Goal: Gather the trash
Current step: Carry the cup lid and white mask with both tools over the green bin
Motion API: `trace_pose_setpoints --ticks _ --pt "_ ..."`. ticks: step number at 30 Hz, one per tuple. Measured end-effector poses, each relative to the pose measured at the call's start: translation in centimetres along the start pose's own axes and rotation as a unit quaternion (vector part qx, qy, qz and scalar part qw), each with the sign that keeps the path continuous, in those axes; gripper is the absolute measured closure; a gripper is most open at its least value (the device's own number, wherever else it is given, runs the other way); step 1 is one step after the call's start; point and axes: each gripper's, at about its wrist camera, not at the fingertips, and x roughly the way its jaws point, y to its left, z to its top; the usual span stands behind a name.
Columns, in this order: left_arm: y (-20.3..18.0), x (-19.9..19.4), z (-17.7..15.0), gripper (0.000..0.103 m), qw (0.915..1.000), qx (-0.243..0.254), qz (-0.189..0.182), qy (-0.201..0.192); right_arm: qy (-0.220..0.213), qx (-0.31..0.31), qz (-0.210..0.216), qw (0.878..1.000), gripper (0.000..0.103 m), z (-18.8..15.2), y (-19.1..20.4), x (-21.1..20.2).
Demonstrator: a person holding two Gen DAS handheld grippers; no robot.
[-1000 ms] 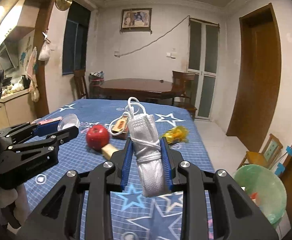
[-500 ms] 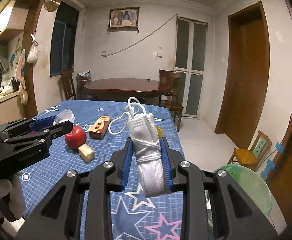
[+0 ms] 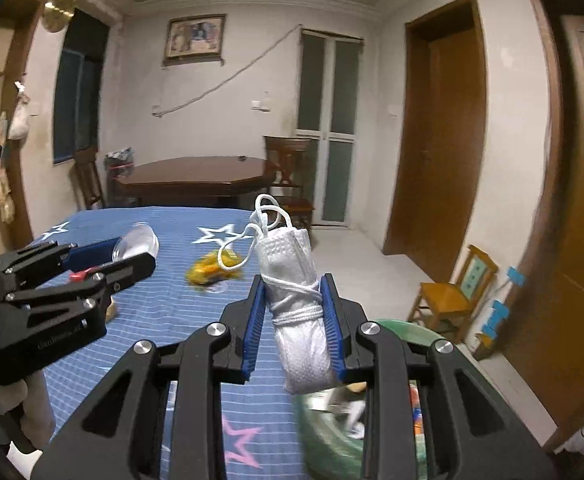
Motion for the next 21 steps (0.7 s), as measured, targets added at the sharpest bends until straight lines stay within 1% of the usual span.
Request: trace_pose_setpoints --ticks 6,11,16,21 --pt "-4.1 4.0 1.3 0.061 0.9991 0.016 -0.037 0.014 0.024 0.025 -0.034 0.999 0.077 -0.6 -4.2 0.9" --pt "-7.5 7.7 1.9 0.061 0.997 0.027 -0.062 0.036 0.055 0.044 -0.056 0.996 0.077 -1.5 -7.2 2.4" --pt "-10.5 11.4 1.9 0.061 0.9941 0.035 -0.082 0.062 0.09 0.065 -0.058 0.992 0.077 -2.4 -10.0 4.1" --pt "-12.3 14.6 1.3 0.061 0.9907 0.043 -0.094 0.089 0.136 0.094 -0.052 0.985 0.077 -3.9 -12.8 6.3"
